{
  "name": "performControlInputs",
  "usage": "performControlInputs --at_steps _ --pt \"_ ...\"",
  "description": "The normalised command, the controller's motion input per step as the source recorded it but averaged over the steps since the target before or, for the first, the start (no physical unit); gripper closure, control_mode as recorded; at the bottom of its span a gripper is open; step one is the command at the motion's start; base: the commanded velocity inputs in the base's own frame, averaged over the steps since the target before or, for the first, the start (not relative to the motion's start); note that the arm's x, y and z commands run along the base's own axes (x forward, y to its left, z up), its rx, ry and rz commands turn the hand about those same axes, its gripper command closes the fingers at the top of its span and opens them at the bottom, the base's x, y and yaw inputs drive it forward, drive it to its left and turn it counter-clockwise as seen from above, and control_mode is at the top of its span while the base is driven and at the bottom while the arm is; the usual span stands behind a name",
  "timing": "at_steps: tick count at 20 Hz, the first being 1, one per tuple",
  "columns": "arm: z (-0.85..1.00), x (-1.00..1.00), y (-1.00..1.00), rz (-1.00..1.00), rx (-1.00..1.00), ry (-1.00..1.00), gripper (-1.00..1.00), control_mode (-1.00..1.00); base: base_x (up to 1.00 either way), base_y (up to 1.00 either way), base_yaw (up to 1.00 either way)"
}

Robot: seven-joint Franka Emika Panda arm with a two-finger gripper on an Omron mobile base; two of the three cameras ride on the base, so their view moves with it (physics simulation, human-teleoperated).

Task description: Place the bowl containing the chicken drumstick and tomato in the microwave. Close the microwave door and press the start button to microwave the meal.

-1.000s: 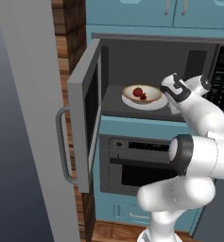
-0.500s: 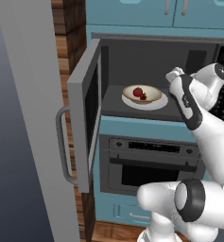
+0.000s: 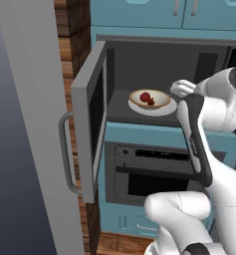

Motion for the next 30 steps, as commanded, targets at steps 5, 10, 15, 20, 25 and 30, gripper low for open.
performControlInputs --at_steps 5,10,15,20,25,30 --pt "0.18 -1.0 0.38 0.16 -0.43 -0.08 -1.0 -1.0 0.0 0.0 0.0" --pt "0.39 -0.99 0.53 0.17 -0.39 -0.05 -1.0 -1.0 0.0 0.0 0.0" --pt "0.47 -0.85 0.58 0.17 -0.39 -0.01 -1.0 -1.0 0.0 0.0 0.0" --pt "0.44 -0.56 0.73 0.11 -0.43 0.02 -1.0 -1.0 0.0 0.0 0.0" --pt "0.28 -0.4 0.89 0.02 -0.46 0.13 -1.0 -1.0 0.0 0.0 0.0" --pt "0.04 -0.3 0.92 0.0 -0.47 0.13 -1.0 -1.0 0.0 0.0 0.0"
